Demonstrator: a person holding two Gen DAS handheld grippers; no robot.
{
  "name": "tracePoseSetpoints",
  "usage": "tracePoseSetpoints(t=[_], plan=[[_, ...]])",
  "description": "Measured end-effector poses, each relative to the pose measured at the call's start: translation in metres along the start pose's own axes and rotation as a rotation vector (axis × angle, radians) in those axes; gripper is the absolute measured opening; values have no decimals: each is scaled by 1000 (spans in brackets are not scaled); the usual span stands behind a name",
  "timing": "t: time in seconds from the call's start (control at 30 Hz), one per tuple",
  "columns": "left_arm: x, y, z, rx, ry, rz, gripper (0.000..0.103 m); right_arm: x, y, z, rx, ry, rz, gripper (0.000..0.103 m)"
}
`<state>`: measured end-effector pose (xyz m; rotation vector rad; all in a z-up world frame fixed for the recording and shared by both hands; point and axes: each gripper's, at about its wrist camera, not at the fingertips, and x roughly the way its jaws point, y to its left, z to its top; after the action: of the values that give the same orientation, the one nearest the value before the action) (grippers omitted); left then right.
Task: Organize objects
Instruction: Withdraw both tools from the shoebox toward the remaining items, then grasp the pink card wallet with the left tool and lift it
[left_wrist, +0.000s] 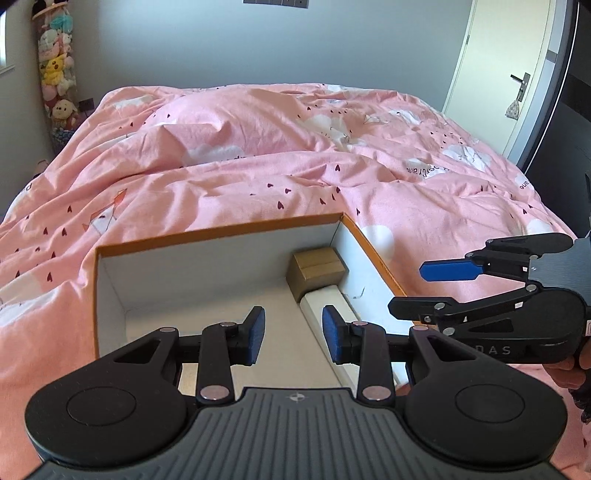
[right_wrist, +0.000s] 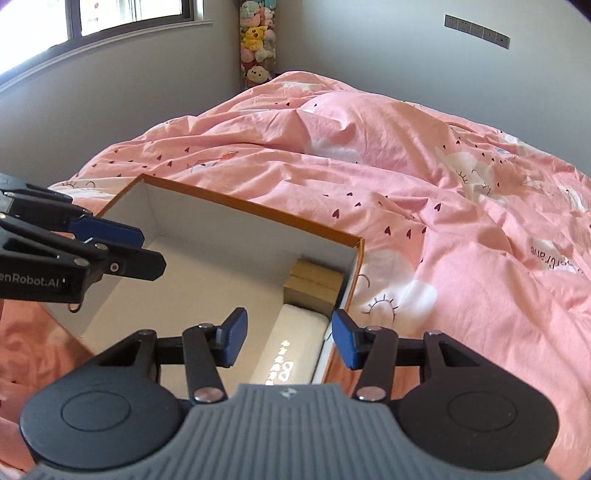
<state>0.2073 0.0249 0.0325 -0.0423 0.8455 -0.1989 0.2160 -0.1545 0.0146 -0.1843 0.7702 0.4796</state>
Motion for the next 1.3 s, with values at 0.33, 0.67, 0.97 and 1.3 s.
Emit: tracePoseSetpoints(t=[0.33,0.67,0.97,1.3], plan=[[-24,5,-77,-72,158,29,39,-39,32,-73,194,16,69,56],[-16,-25,-119,-44,205,-97,39,-20,30,-139,422,241,71,43],[10,-82,-138,251,212,-69,50,-17,8,-155,463,311,25,38],[35,-122,-149,442,208,-34,68,0,1,-157,501,350,69,37]])
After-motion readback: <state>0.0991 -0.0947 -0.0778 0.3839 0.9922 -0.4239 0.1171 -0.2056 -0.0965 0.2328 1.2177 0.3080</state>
